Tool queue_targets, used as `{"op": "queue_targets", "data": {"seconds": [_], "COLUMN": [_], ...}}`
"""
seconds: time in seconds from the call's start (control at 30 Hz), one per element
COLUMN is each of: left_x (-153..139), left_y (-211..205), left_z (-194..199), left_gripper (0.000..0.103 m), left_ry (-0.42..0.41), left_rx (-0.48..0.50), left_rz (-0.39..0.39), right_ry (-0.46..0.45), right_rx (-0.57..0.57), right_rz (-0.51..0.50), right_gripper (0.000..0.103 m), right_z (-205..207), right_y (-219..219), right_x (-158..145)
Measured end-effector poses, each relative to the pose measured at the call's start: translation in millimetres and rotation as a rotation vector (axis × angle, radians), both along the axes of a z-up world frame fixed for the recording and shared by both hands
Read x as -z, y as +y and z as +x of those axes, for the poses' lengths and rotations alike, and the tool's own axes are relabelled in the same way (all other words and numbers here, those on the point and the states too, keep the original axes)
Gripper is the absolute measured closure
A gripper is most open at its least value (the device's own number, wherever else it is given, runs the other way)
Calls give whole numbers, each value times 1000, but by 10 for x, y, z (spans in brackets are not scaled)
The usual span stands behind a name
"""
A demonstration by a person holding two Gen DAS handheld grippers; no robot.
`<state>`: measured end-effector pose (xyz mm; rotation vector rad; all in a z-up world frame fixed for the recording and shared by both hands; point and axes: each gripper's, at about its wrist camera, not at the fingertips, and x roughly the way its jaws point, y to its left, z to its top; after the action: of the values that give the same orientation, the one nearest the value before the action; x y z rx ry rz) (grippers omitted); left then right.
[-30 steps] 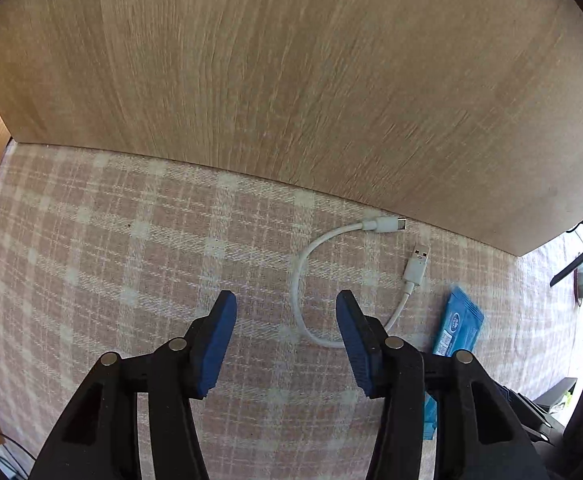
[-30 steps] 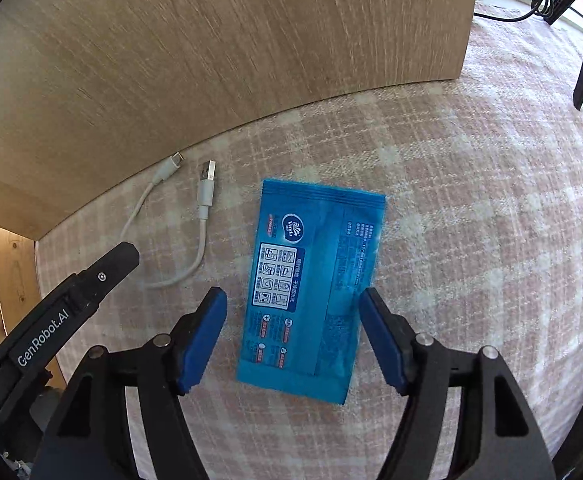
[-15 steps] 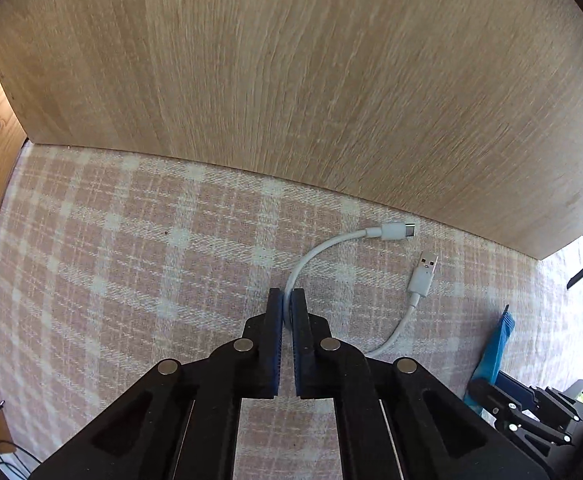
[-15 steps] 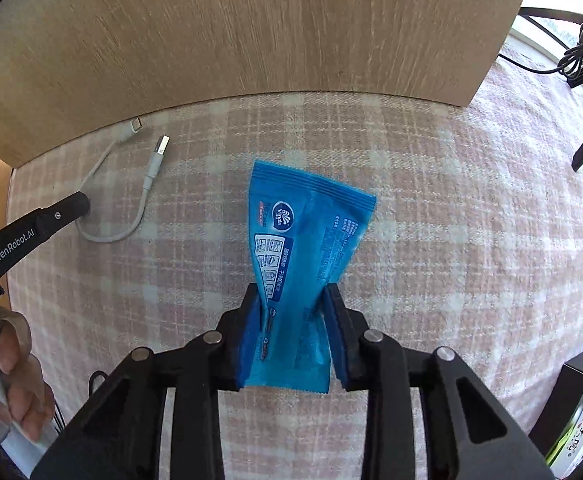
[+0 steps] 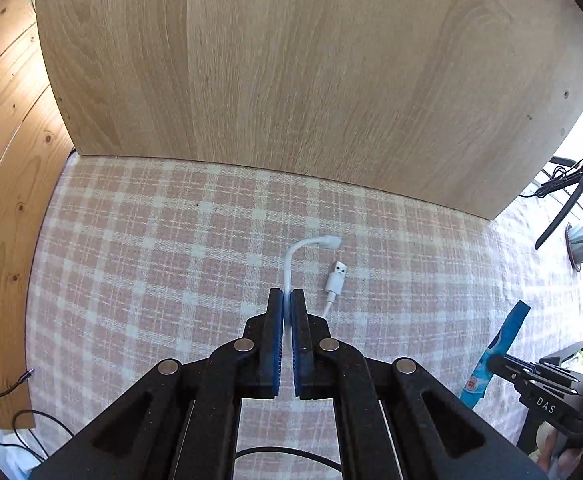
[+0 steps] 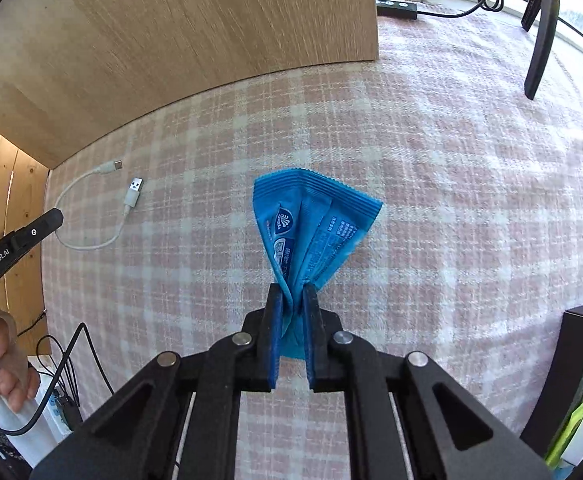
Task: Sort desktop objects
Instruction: 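Grasp the white USB cable with the left gripper while the right grasps the wet-wipe packet, then carry the cable and wet-wipe packet over the tray and open both grippers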
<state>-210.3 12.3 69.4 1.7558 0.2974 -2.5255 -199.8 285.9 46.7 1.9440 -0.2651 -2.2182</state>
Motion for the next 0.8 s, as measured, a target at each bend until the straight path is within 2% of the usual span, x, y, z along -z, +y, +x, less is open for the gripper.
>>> {"op": "queue_targets", "data": {"seconds": [0.17,0.33,0.43,0.53,0.63,0.73,0.8], "left_x": [-373,-732,-959,-1130,-1376,-1621,-1670], "left_y": [235,743,1120,1578,1952,2404,2750], "left_z": [216,258,475,635,880,1065,1174], "left_gripper": [100,100,100,100,100,100,100], "left_ry": [53,102,138,165,185,195,198], "left_rx": [55,138,211,295,384,471,525], "left_rz": [-19,-1,0,17,46,67,83], "right_ry": [65,117,138,152,164,172,174], "right_rx": [-7,-1,11,26,55,97,132], "right_rz": [-29,-67,-89,-86,-75,-47,-21], "right_gripper": [94,94,94,94,94,94,94], "right_z": [412,836,1130,962,1074,1240,1375], "right_y": [437,792,885,926,1200,1589,1897], "right_x": [-388,-784,-924,-1022,-1285,-1289,-1338]}}
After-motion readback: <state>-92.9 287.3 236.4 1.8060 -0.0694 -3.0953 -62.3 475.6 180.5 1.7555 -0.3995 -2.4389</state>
